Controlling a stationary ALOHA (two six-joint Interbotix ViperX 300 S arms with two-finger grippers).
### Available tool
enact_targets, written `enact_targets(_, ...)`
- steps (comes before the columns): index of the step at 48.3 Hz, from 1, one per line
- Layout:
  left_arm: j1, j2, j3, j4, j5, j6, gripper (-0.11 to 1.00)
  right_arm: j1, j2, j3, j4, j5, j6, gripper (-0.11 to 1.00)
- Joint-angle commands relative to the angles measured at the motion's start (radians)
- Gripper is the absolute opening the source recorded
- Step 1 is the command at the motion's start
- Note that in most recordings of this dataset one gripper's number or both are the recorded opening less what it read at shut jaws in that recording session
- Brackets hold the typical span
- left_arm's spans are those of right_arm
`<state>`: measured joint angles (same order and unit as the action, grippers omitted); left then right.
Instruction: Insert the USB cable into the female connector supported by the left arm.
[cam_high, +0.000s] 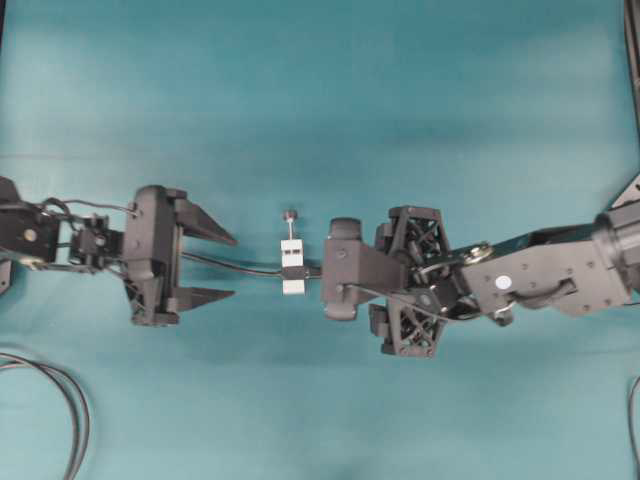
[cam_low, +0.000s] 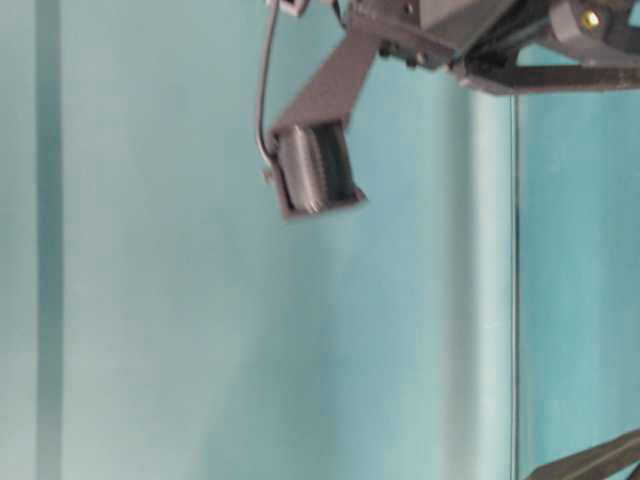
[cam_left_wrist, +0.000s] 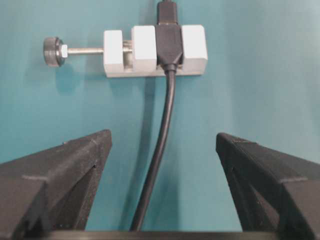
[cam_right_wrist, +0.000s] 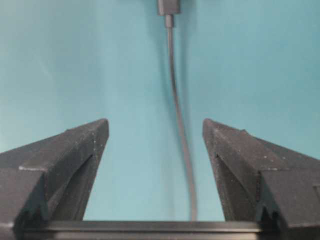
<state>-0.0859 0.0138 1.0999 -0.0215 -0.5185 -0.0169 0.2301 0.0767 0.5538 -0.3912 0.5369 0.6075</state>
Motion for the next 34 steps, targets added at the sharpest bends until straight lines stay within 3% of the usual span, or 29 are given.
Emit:
enact_targets(1, -0.003, -0.066, 0.005, -0.002, 0.017, -0.014, 0.94, 0.0, -0.055, 0.018, -0.005, -0.064, 0.025, 0.79)
enact_targets(13, -0.002, -0.167, 0.043, -0.018, 0.028, -0.012, 0.94, -0.078, -0.132, 0.123, -0.005, -0.255, 0.15, 0.79)
enact_targets(25, 0.005, -0.255, 0.061, -0.031, 0.031, -0.014, 0.94, -0.166, -0.193, 0.158, -0.012, -0.356, 0.146, 0.79)
enact_targets(34, 0.04, -0.365, 0.097, -0.034, 0.052, -0.014, 0.94, -0.241, -0.33, 0.219, -0.012, -0.417, 0.147, 0.79)
